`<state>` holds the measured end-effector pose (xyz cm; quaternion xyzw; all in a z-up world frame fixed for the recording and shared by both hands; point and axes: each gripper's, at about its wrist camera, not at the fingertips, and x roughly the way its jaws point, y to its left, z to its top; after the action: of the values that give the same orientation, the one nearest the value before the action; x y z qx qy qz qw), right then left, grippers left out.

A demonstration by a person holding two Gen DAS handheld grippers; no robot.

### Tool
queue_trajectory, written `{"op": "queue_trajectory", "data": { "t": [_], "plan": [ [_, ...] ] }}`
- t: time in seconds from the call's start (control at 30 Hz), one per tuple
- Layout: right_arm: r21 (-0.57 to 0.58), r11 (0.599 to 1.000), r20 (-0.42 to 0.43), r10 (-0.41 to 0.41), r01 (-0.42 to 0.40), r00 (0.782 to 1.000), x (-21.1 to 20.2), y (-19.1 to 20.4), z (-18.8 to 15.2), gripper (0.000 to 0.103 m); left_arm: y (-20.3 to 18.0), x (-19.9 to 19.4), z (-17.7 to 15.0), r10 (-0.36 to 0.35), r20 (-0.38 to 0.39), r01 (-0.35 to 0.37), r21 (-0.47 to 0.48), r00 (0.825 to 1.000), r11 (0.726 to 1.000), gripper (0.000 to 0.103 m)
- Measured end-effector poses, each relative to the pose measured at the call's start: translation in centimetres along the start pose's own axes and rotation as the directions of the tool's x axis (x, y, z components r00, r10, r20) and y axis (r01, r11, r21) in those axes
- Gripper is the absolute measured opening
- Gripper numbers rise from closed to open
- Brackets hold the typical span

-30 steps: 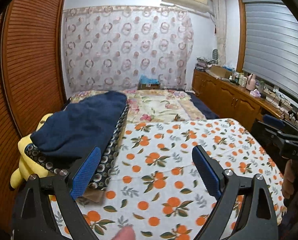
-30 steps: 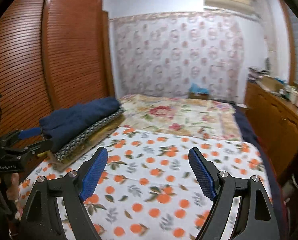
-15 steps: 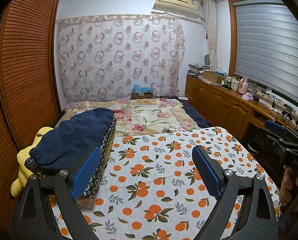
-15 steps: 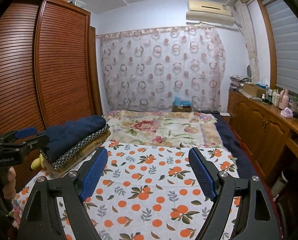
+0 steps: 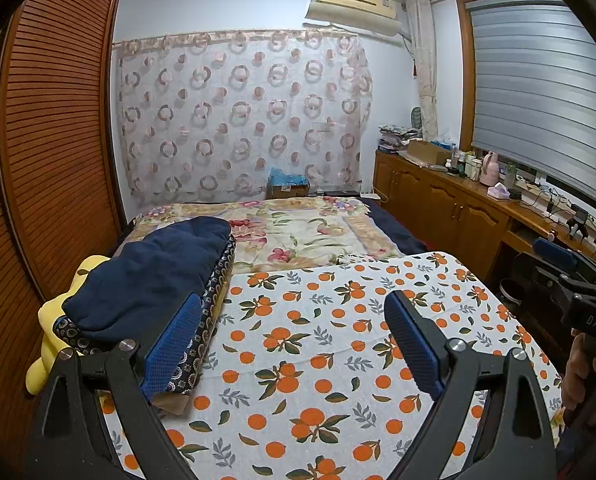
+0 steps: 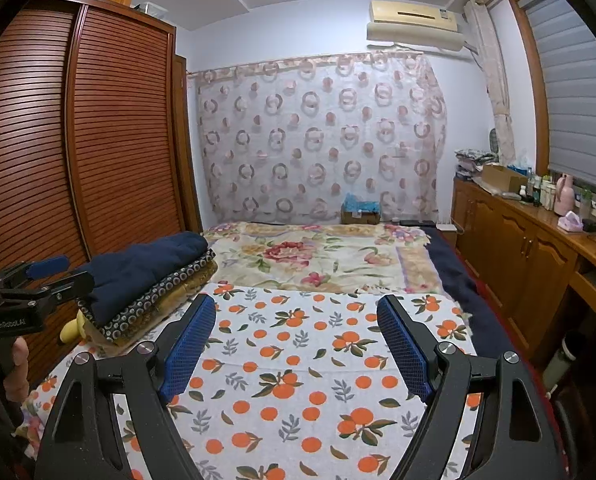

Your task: Fold small clothes

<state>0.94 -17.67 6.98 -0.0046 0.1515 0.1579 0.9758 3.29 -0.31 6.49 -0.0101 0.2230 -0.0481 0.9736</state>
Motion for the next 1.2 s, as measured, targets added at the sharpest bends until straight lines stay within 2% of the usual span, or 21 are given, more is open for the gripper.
{"op": "queue_trajectory", "data": {
  "t": [1.2],
  "plan": [
    [-0.024,1.0,0.009,0.003,-0.003,1.0,0.2,-2.3,-0.2,0.084,0.1,0.0,-0.2,0.004,0.007,-0.004,0.005,1.0,1.0,0.093]
  ]
}}
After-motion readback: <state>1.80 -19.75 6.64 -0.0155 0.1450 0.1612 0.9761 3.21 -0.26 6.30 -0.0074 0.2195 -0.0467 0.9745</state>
